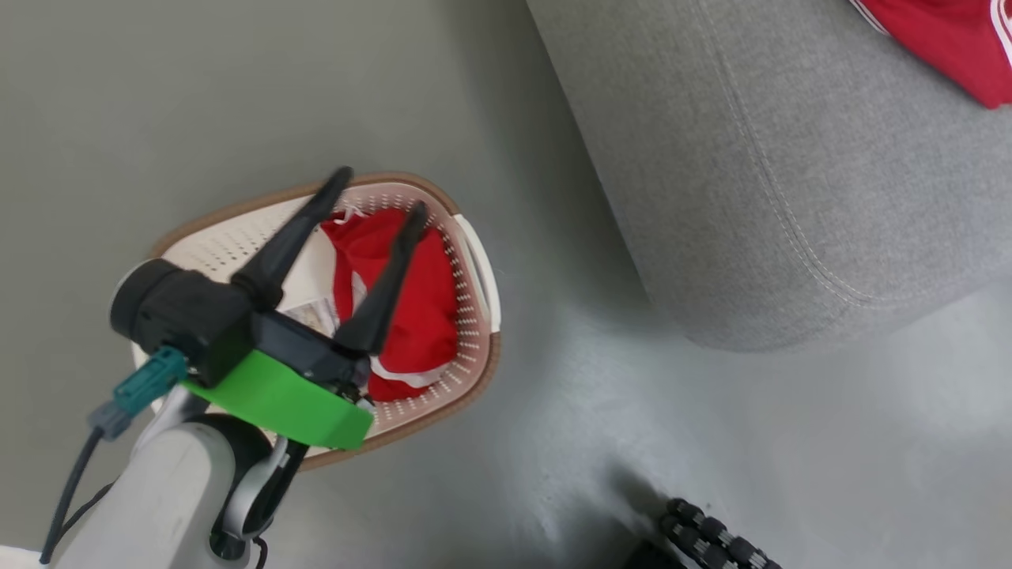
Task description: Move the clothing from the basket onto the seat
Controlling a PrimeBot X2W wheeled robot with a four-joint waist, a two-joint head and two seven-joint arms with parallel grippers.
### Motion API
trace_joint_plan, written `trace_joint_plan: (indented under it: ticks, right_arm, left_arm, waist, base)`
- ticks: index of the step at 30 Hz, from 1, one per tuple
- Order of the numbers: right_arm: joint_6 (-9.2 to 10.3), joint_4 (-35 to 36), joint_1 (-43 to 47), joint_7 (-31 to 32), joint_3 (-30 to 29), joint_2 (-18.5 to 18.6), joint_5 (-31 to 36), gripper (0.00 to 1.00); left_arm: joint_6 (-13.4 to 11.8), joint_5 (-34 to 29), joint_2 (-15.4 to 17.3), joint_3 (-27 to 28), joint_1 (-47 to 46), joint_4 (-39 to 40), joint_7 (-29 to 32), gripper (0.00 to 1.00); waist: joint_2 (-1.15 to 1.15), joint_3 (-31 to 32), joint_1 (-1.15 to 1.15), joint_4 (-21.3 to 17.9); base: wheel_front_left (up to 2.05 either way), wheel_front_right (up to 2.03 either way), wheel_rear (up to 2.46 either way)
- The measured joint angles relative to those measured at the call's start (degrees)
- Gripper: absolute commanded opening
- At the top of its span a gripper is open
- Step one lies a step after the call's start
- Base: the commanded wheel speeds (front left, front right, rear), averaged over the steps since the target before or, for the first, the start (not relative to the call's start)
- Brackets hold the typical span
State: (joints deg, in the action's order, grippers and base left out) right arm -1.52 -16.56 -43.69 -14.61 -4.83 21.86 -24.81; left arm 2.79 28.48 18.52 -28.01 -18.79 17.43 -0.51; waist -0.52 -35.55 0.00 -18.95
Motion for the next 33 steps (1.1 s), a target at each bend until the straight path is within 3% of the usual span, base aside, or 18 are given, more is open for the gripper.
trace_joint_plan:
  ticks: [8, 14, 18, 24, 33]
  right_arm:
    - [-2.64, 4.2, 8.4, 0.0, 4.5, -7.7, 1.9, 1.00]
    - [-3.26, 5.2, 14.8, 0.0, 7.0, -10.1, 4.9, 1.00]
    - [-3.26, 5.3, 20.9, 0.0, 8.5, -12.1, 6.8, 1.00]
    - [-2.42, 6.2, 29.2, 0.0, 9.4, -11.8, 12.2, 1.00]
    - [-1.58, 6.3, 36.1, 0.0, 12.7, -15.1, 14.8, 1.00]
  left_arm:
    - [-1.6, 1.3, -1.8, 3.1, 3.4, -5.8, -7.0, 1.00]
    - [-2.9, 1.8, -2.4, 4.3, 7.1, -10.0, -11.1, 1.00]
    - [-3.4, 2.1, -3.3, 4.7, 9.2, -12.5, -12.2, 1.00]
    - [-3.1, 1.6, -3.5, 3.1, 10.2, -16.2, -12.7, 1.00]
    - [-4.1, 2.1, -3.4, 6.5, 16.3, -19.4, -13.2, 1.00]
  waist:
    - [0.00, 5.2, 0.00, 4.9]
    - [0.00, 9.4, 0.00, 9.2]
    - [0.00, 12.4, 0.00, 12.1]
    - [0.00, 17.0, 0.00, 16.7]
    - [0.00, 25.4, 0.00, 21.1]
  base:
    - [0.00, 0.00, 0.00]
    - [0.00, 0.00, 0.00]
    - [0.00, 0.00, 0.00]
    - [0.00, 0.00, 0.00]
    - [0.00, 0.00, 0.00]
